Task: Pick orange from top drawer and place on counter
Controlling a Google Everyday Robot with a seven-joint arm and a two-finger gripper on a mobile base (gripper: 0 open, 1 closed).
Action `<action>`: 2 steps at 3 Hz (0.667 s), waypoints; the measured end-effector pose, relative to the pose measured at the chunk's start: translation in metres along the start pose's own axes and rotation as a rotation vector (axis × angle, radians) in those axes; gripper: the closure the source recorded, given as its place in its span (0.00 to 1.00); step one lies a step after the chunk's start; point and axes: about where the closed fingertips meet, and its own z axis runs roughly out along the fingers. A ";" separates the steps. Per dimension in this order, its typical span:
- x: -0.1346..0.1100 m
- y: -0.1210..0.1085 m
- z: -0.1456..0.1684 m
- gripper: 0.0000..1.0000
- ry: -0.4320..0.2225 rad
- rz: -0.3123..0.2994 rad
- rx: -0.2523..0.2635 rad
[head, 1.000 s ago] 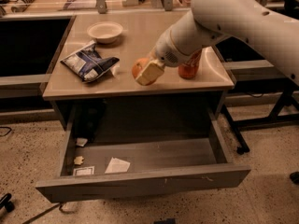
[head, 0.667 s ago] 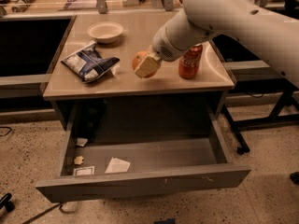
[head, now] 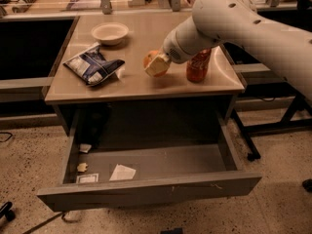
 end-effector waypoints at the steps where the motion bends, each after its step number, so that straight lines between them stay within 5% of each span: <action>1: 0.009 -0.013 0.017 1.00 -0.014 0.031 -0.006; 2: 0.016 -0.021 0.038 1.00 -0.021 0.056 -0.033</action>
Offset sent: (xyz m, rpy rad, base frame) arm 0.0524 -0.0061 -0.0496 0.0834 0.0708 -0.0159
